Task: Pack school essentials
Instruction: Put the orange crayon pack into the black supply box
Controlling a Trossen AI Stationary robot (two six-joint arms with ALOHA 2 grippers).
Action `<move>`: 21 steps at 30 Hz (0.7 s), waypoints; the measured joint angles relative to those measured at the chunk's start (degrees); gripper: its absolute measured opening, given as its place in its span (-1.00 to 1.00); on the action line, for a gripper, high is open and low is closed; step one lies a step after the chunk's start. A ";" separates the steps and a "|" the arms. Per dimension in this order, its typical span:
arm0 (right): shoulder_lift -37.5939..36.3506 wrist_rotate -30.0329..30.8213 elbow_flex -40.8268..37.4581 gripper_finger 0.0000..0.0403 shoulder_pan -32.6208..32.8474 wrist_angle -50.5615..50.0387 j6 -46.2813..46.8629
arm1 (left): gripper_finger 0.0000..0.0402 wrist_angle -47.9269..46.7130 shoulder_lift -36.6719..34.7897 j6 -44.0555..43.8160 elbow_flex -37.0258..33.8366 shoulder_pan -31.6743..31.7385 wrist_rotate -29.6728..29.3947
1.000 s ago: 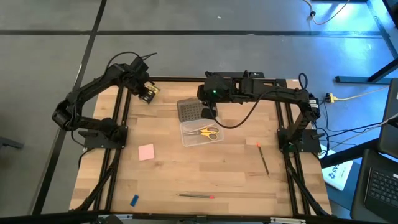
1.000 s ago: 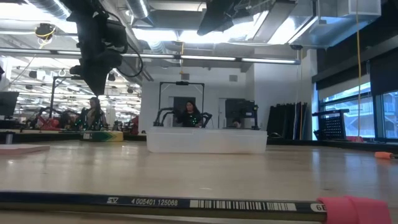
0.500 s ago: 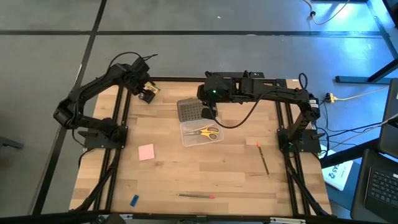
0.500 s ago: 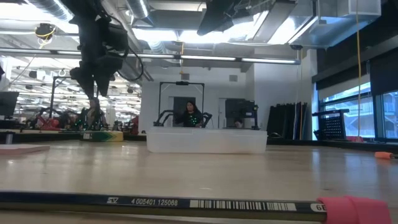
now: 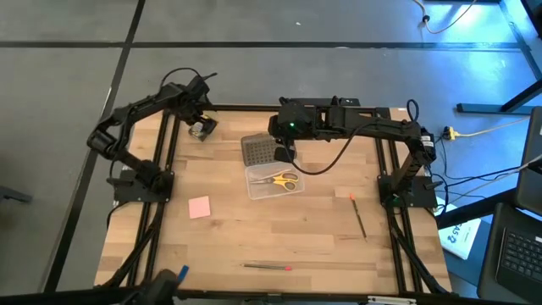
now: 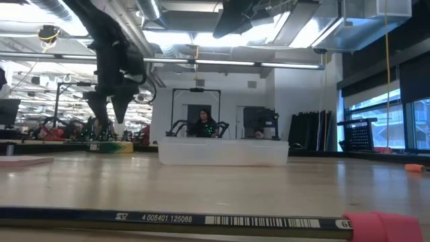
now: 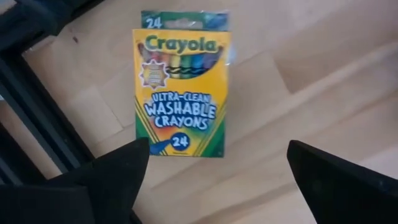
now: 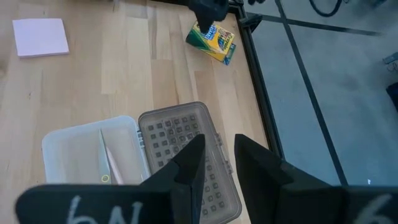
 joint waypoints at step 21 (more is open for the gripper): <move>0.00 0.00 0.00 -0.56 0.01 0.01 0.00 | 0.85 5.05 7.64 1.33 0.00 1.51 -2.59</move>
